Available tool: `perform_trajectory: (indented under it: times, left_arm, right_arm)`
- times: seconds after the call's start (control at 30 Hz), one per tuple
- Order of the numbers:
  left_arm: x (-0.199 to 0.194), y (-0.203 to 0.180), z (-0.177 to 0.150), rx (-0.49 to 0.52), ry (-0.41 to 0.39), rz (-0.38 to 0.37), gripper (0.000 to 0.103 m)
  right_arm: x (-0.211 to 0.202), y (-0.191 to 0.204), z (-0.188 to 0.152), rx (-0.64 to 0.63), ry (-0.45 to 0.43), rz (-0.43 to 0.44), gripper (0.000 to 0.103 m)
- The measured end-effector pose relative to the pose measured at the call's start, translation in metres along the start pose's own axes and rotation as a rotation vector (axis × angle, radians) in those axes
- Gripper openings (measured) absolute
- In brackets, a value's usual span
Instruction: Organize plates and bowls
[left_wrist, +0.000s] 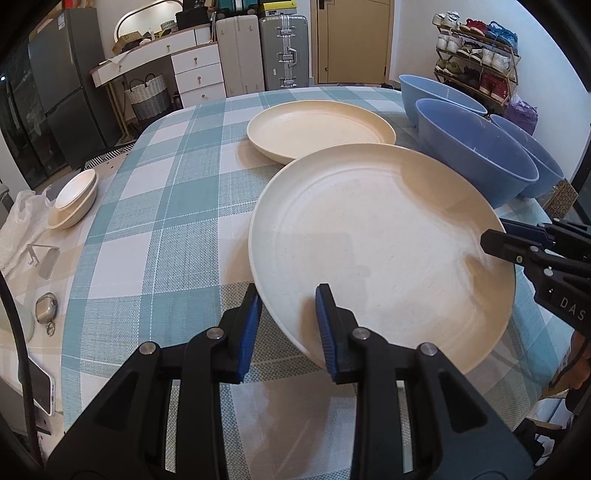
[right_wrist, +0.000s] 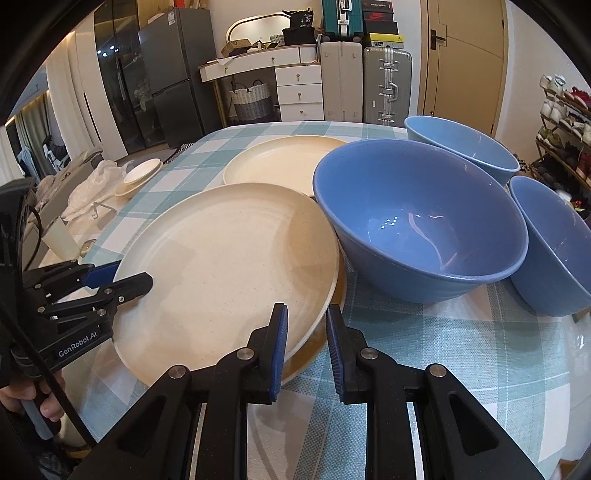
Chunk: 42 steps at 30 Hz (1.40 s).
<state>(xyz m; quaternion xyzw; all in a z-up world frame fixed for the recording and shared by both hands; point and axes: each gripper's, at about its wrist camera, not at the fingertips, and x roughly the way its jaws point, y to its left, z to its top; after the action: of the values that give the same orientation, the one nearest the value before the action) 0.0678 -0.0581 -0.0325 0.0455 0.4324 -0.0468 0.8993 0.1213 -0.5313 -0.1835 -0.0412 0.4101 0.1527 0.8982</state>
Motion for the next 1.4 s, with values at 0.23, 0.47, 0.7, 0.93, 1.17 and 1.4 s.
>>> perform_trajectory:
  times: [0.23, 0.47, 0.7, 0.93, 1.17, 1.4]
  left_arm:
    - [0.006, -0.004, -0.002, 0.015, 0.014, 0.003, 0.026]
    - [0.01, -0.006, -0.003, 0.029, 0.012, 0.008, 0.03]
    - [0.012, -0.004, -0.004, 0.019, 0.018, -0.01, 0.034]
    - [0.012, 0.002, -0.003, -0.021, 0.034, -0.046, 0.046]
    - [-0.017, 0.012, 0.003, -0.056, -0.048, -0.069, 0.074]
    - [-0.05, 0.026, 0.013, -0.07, -0.126, -0.086, 0.078]
  right_arm:
    - [0.004, 0.0, -0.005, -0.01, 0.006, -0.02, 0.021]
    - [0.007, 0.0, -0.005, -0.02, 0.01, -0.037, 0.022]
    - [0.013, -0.001, -0.007, -0.016, 0.024, -0.036, 0.023]
    - [0.012, -0.002, -0.006, -0.005, 0.028, -0.008, 0.031]
    - [-0.008, -0.002, -0.002, -0.001, -0.034, 0.086, 0.071]
    - [-0.046, 0.01, 0.008, -0.073, -0.13, 0.138, 0.09]
